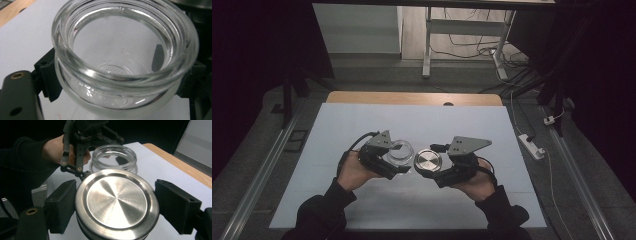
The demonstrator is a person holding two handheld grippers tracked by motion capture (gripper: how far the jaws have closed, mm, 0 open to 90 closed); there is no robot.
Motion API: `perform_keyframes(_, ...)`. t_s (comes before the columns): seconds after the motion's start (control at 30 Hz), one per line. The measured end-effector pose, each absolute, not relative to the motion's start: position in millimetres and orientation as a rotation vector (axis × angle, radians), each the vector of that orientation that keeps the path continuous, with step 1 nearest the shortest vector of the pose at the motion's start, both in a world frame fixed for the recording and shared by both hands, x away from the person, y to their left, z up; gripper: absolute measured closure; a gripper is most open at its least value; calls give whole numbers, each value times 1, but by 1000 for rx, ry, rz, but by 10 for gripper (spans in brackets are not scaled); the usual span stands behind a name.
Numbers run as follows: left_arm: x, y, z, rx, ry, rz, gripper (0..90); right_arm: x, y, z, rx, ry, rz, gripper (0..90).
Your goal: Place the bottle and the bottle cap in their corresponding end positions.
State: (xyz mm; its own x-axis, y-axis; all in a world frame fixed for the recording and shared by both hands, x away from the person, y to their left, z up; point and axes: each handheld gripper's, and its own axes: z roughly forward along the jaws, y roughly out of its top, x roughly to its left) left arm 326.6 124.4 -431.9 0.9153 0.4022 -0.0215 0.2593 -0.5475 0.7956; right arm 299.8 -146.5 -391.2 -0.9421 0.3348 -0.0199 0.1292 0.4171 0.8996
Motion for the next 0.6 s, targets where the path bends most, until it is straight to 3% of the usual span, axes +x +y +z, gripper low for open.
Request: perform_keyframes(0.6,336,127,-434,2166,501,240,153,288,-140,-407,384,2510,1534,196)
